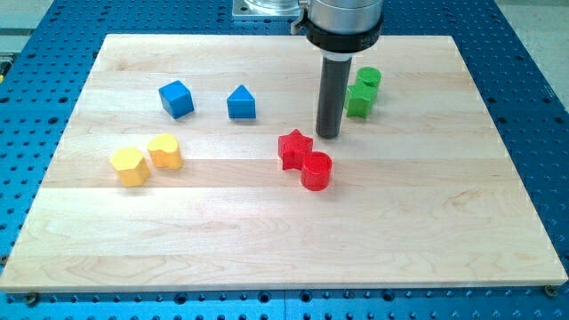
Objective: Place the red star horizontally to the triangle
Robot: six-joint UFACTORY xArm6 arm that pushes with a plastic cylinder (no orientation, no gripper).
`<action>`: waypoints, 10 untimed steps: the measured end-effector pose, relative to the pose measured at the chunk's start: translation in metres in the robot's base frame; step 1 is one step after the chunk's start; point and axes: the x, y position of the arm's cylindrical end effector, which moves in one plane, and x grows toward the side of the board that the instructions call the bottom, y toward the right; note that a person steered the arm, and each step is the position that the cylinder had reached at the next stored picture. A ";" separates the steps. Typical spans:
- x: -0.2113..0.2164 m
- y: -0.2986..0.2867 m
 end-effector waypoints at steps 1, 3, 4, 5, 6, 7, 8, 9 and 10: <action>0.002 0.047; -0.004 0.084; 0.023 0.077; 0.077 0.065; 0.089 0.026; 0.087 -0.014; 0.065 -0.020; 0.065 -0.025; 0.087 -0.047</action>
